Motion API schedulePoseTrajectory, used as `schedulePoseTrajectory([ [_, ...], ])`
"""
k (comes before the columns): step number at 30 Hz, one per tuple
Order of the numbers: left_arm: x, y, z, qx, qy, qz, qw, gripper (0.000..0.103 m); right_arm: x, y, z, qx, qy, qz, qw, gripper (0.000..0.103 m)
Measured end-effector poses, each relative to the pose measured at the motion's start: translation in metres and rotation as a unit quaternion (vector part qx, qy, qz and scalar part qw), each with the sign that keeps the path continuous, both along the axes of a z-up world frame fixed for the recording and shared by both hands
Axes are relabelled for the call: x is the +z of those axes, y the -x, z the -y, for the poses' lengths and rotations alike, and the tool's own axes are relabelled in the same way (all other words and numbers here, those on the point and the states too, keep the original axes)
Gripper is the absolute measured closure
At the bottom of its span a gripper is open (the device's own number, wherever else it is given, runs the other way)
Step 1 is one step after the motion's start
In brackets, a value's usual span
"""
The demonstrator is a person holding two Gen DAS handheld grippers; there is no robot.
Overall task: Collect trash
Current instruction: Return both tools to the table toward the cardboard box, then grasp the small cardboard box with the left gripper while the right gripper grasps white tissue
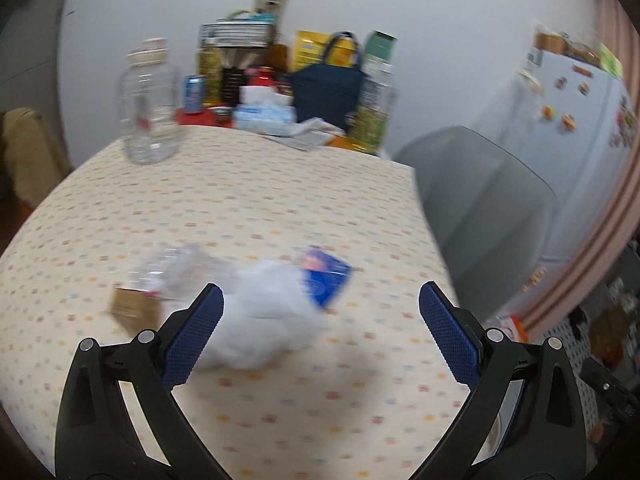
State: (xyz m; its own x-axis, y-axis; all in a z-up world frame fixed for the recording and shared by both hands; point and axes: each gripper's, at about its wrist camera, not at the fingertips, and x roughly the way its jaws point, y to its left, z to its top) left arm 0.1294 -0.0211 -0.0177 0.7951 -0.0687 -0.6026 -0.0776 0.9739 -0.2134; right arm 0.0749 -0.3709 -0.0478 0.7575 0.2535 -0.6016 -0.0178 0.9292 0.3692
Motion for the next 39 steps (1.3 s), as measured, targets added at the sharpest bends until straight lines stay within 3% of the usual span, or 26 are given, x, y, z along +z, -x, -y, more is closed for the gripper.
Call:
schedulePoseTrajectory([
  [8,-0.003,0.012,-0.074,0.08,0.003,0.0,0.9968,0.006,0.008,-0.015,-0.053,0.062,0.008,0.004,0.998,0.008],
  [15,-0.004,0.02,-0.1,0.101,0.002,-0.005,0.9949,0.008,0.01,-0.034,-0.09,0.101,-0.003,-0.001,0.995,0.012],
  [20,-0.018,0.014,-0.11,0.105,0.006,-0.032,0.9939,0.023,0.006,-0.049,-0.123,0.129,-0.006,-0.01,0.992,0.015],
  [27,-0.048,0.002,-0.12,0.111,0.006,-0.072,0.9912,0.03,0.0,-0.069,-0.169,0.162,0.002,-0.025,0.986,0.019],
  [31,-0.062,-0.003,-0.125,0.114,0.008,-0.081,0.9902,0.043,-0.003,-0.081,-0.195,0.182,0.011,-0.031,0.983,0.021],
  [35,-0.072,-0.011,-0.131,0.105,0.026,-0.089,0.9901,0.07,-0.014,-0.094,-0.218,0.2,0.009,-0.046,0.979,0.026],
  [39,-0.068,-0.007,-0.134,0.105,0.034,-0.08,0.9906,0.071,-0.021,-0.103,-0.248,0.221,0.038,-0.052,0.973,0.035],
])
